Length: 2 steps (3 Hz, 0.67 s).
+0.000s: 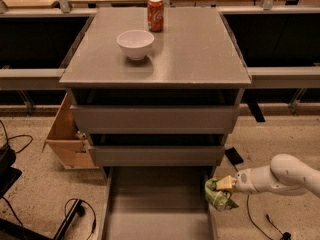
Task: Place green jalapeno chip bag into bottom drawer
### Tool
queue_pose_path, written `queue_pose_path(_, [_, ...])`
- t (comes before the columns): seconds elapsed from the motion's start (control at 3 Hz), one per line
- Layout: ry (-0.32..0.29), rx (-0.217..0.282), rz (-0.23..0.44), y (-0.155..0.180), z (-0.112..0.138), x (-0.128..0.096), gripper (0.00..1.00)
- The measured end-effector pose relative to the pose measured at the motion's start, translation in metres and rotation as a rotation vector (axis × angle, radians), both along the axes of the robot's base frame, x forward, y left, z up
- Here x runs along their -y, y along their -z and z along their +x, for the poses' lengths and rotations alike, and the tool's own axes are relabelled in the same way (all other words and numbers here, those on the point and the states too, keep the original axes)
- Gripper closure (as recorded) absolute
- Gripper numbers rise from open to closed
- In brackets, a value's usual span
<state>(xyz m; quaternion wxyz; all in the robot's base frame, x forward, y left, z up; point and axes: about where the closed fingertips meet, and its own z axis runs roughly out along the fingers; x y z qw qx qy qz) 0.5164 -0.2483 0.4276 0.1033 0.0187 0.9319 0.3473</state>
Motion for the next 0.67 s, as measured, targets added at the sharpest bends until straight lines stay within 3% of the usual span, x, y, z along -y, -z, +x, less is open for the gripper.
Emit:
queue_pose_path(0.33, [-0.023, -0.018, 0.029, 0.029, 0.008, -0.020, 1.00])
queue_pose_path(0.67, [-0.050, -0.012, 0.113, 0.072, 0.020, -0.053, 1.00])
